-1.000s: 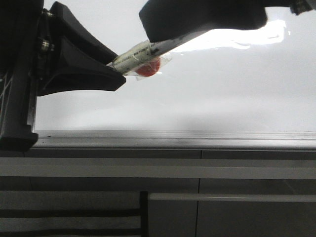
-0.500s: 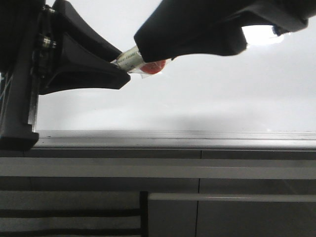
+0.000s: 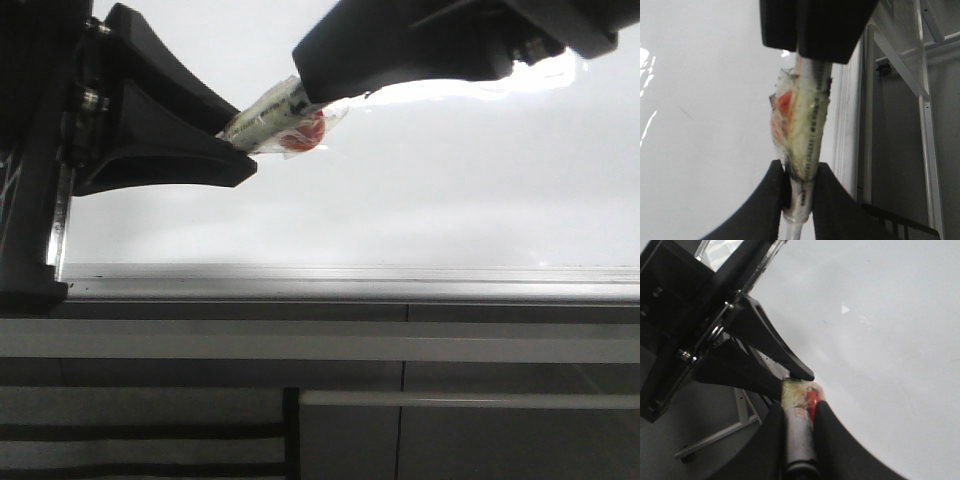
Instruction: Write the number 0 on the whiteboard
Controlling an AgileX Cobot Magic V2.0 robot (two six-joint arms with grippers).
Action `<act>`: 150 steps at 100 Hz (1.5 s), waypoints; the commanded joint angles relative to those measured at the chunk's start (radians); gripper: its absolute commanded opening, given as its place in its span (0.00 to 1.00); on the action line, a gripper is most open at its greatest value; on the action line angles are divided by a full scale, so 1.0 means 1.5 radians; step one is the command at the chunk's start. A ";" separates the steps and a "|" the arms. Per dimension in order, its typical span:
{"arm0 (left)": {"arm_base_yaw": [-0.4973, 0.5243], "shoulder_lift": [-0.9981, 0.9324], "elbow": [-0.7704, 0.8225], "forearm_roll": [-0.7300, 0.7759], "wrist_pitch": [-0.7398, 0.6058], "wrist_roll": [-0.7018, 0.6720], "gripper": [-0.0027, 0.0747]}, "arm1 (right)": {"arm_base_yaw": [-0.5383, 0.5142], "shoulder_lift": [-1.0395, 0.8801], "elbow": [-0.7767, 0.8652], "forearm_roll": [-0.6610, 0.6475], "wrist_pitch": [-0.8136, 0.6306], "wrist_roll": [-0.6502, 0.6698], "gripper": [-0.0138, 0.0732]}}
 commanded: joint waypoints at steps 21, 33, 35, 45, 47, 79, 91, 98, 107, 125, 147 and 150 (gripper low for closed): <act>-0.006 -0.017 -0.020 -0.058 0.014 -0.022 0.07 | -0.008 -0.007 -0.021 0.008 -0.078 -0.003 0.08; -0.006 -0.020 -0.025 -0.058 0.006 -0.022 0.44 | -0.008 -0.007 -0.021 0.005 -0.078 -0.003 0.08; -0.006 -0.020 -0.026 -0.060 0.006 -0.023 0.49 | -0.008 -0.007 -0.021 0.005 -0.078 -0.003 0.08; -0.006 -0.021 -0.029 -0.060 0.015 -0.023 0.80 | -0.008 -0.007 -0.021 -0.001 -0.078 -0.003 0.08; -0.006 -0.023 -0.029 -0.060 0.020 -0.023 0.82 | -0.008 -0.007 -0.021 -0.001 -0.078 -0.003 0.08; -0.006 -0.121 -0.029 -0.061 0.127 -0.029 0.49 | -0.015 -0.009 -0.018 -0.018 -0.026 -0.003 0.08; -0.006 -0.176 -0.029 -0.109 0.228 -0.048 0.41 | -0.025 -0.009 -0.018 -0.018 -0.026 -0.003 0.08; -0.006 -0.210 -0.029 -0.137 0.280 -0.048 0.26 | -0.033 -0.009 -0.018 -0.018 -0.019 -0.003 0.08; -0.006 -0.254 -0.029 -0.149 0.323 -0.048 0.01 | -0.040 -0.012 -0.018 -0.018 0.010 -0.003 0.08; -0.006 -0.325 -0.029 -0.163 0.366 -0.052 0.01 | -0.042 -0.065 -0.008 -0.018 0.078 -0.003 0.09; -0.006 -0.351 -0.029 -0.163 0.385 -0.059 0.01 | -0.043 -0.163 0.038 -0.018 0.097 -0.003 0.10; -0.006 -0.351 -0.029 -0.163 0.384 -0.059 0.01 | -0.043 -0.169 0.039 -0.018 0.101 -0.003 0.10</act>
